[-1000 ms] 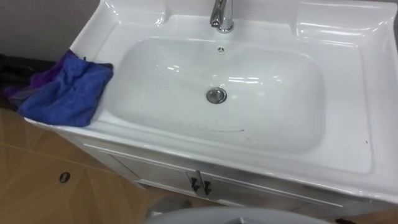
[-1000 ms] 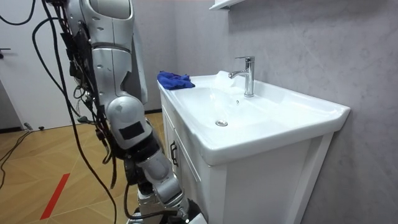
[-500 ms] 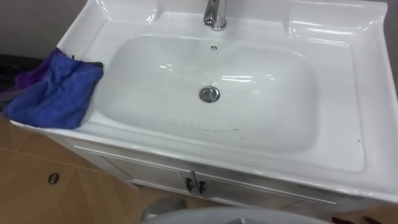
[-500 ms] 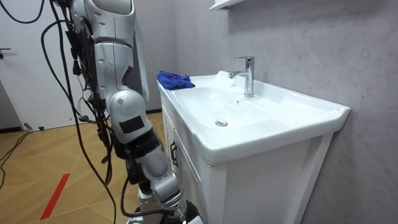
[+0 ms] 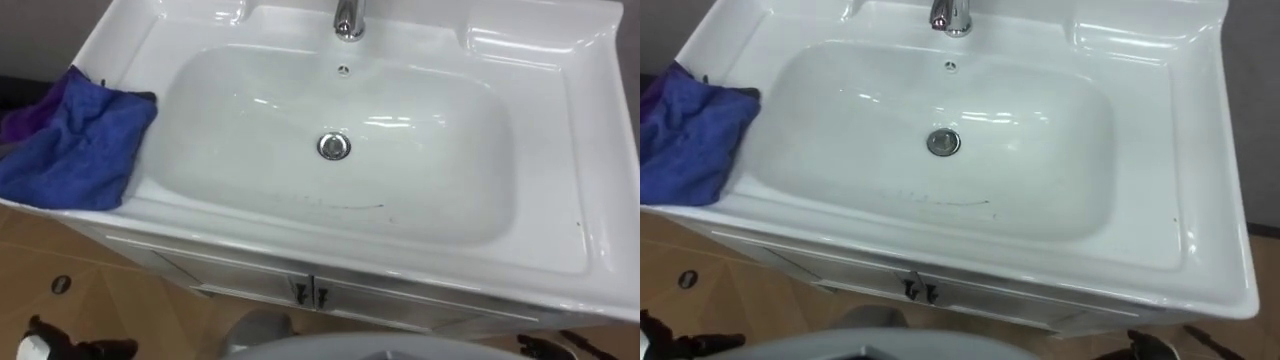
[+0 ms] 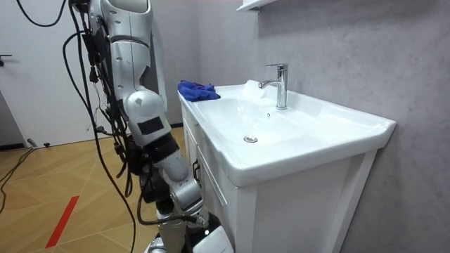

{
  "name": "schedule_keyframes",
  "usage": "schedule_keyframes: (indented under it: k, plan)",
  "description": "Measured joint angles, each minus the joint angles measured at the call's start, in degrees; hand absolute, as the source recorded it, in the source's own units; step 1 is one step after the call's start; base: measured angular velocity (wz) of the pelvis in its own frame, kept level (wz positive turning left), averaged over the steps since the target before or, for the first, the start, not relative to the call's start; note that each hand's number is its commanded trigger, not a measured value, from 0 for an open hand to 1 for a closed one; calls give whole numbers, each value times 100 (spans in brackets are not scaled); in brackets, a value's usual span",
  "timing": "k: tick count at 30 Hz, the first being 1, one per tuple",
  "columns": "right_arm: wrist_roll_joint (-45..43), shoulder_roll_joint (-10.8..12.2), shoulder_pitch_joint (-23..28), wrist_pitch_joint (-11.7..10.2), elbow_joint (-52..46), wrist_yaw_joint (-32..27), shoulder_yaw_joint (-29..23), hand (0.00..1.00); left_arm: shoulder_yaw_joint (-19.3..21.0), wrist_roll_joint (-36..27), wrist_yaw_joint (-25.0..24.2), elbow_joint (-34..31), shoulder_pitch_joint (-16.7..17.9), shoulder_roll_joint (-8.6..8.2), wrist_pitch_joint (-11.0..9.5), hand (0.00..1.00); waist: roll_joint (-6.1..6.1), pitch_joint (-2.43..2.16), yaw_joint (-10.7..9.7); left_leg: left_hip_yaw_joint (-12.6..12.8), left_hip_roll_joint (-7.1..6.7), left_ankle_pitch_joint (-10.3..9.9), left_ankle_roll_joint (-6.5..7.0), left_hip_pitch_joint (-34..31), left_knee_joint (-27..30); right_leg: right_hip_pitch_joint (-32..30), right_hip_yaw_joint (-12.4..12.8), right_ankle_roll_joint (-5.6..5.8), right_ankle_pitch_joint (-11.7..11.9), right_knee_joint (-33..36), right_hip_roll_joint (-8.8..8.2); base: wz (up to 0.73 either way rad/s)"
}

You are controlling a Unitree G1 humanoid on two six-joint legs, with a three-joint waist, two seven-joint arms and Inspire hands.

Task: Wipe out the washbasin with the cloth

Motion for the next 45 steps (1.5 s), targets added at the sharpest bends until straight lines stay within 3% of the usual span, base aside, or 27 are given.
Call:
schedule_keyframes:
  k: [4, 10, 13, 17, 21, 26, 29, 35, 45]
  plan:
    - [-7, 28, -10, 4, 7, 14, -5, 0, -46, -2, -214, 11, -21, -11, 2, 0, -30, -1, -3, 62, 1, -51, 91, -4, 50, 4, 99, 107, 70, -52, -2, -10]
    - [73, 297, 16, 66, 9, 15, 2, 0, -111, 1, -349, -6, -72, -85, 135, 0, -25, -13, -39, 127, -17, -62, 255, 90, 3, -7, 263, 265, 253, -62, -46, -8]
    - [34, 349, 17, 50, 117, 12, 0, 0, -267, 4, -429, -5, -90, -115, 209, 0, -2, -21, -65, 175, -30, -15, 330, 205, -140, -6, 377, 263, 407, -61, -58, -8]
    - [-86, 355, 59, 52, 274, 8, -5, 0, -276, 0, -690, 6, -149, -162, 254, 0, 1, -16, -209, 221, -118, 28, 426, 304, -245, -1, 733, 284, 440, -52, -102, -4]
    - [-273, 398, 163, 77, 306, 14, -3, 0, -330, 0, -903, 18, -195, -161, 268, 0, 16, -15, -268, 321, -120, 29, 460, 346, -310, -56, 923, 294, 472, -37, -109, -15]
    - [-474, 398, 231, 186, 305, 13, -7, 0, -526, 2, -1315, 21, -225, -158, 299, 0, 71, -11, -444, 350, -116, 24, 468, 365, -327, -138, 945, 300, 470, 89, -147, -5]
    - [-677, 392, 234, 189, 266, 14, -15, 0, -679, 7, -1582, 78, -234, -162, 302, 0, 150, 22, -492, 464, -102, 22, 473, 387, -365, -215, 1038, 319, 458, 145, -168, -21]
    - [-929, 401, 269, 233, 266, 20, -20, 0, -703, 155, -1860, 289, -236, -168, 405, 0, 270, 34, -584, 611, -118, 29, 481, 528, -519, -205, 1236, 319, 458, 106, -178, -14]
    - [-839, 407, 109, 235, 306, 20, -17, 0, -715, 483, -2232, 293, -241, -164, 538, 0, 247, 22, -648, 632, -131, 33, 485, 545, -520, -146, 1230, 321, 457, 44, -182, -1]
